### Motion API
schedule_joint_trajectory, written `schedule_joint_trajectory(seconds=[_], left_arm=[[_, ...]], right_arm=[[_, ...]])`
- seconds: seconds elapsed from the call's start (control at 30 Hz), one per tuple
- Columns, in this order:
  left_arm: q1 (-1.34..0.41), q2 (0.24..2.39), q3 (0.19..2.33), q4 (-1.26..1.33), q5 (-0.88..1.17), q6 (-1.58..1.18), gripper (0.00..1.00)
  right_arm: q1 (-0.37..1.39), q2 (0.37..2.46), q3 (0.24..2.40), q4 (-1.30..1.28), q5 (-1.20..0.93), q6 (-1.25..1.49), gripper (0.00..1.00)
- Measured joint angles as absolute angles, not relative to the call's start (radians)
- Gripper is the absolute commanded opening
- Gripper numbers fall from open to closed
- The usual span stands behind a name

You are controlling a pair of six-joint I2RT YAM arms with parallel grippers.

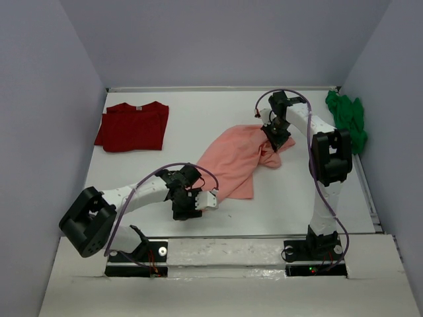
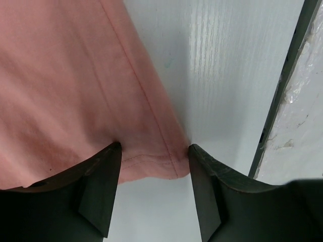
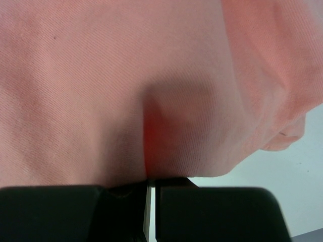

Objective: Fold and stack the t-shirts
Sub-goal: Flatten the tshirt out

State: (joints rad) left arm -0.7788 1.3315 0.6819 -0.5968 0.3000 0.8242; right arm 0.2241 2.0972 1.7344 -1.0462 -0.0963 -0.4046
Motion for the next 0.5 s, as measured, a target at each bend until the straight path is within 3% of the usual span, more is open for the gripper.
schedule_joint_trajectory(seconds=[0.1, 0.2, 0.3, 0.5], left_arm=[[-0.798, 1.350, 0.682, -0.588, 0.296, 0.817, 0.46], [-0.826, 1.355, 0.683, -0.577, 0.286, 0.806, 0.19], [-0.868, 1.360, 0.686, -0.575, 0.279, 0.791, 0.00], [-0.893, 1.361, 0.693, -0.590, 0.273, 0.765, 0.04]], right_arm=[[0.224, 2.097, 1.734, -1.046, -0.096, -0.405, 0.00], [0.224, 2.097, 1.734, -1.046, -0.096, -0.407, 0.00], [0.224, 2.097, 1.734, -1.046, -0.096, -0.408, 0.00], [0.224, 2.097, 1.734, -1.046, -0.094, -0.412, 0.00]])
